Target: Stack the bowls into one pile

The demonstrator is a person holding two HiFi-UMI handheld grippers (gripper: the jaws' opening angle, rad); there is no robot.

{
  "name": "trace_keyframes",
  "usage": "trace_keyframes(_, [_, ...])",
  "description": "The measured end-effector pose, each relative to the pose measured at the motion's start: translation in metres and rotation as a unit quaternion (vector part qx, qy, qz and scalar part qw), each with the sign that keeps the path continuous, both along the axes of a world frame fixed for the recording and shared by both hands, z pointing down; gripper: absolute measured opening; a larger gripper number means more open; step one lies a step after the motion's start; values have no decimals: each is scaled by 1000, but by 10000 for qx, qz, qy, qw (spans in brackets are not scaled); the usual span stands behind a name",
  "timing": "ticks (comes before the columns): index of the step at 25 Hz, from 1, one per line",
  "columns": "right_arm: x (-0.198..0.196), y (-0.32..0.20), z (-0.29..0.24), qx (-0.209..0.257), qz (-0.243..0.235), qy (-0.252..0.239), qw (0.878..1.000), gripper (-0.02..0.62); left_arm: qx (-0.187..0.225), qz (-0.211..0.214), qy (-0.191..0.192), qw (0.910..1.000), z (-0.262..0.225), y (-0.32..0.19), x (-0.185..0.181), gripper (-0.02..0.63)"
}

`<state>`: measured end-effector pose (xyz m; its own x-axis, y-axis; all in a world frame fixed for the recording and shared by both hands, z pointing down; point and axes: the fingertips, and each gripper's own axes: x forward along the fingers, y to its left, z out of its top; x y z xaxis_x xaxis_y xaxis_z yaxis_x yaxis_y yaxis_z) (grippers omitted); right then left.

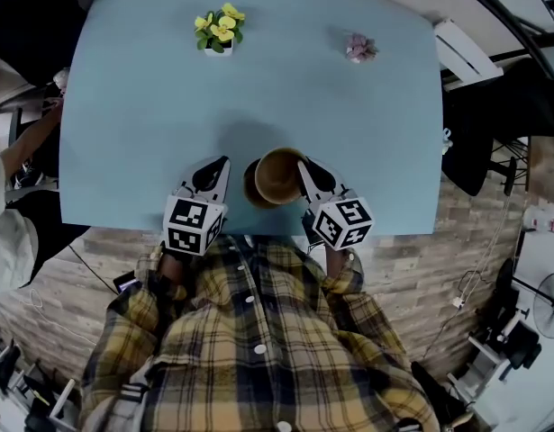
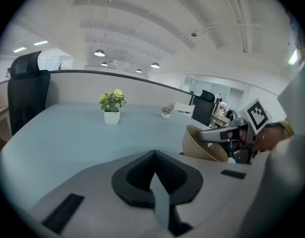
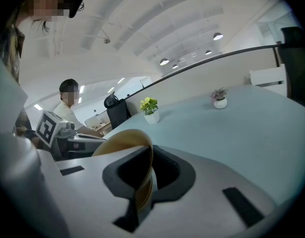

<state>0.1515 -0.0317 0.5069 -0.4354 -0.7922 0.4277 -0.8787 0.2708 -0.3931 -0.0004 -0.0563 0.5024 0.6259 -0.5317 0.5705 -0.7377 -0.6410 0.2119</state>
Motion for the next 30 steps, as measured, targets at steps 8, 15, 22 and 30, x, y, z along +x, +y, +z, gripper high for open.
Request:
trace_keyframes(8, [-23, 9, 16, -147, -444, 365, 9982, 21, -84, 9, -27, 10000, 6, 0, 0, -9])
trace_keyframes(15, [-31, 14, 29, -292, -636, 673, 9953, 21, -137, -8, -18, 9999, 10, 2, -3, -9])
trace_keyframes(22, [-30, 15, 33, -286, -647, 559, 9959, 23, -136, -44, -13, 9999, 12, 2, -4, -9])
trace_keyframes(30, [-26, 14, 32, -191, -526, 530, 9970, 110, -124, -119, -10, 9999, 12, 5, -7, -9])
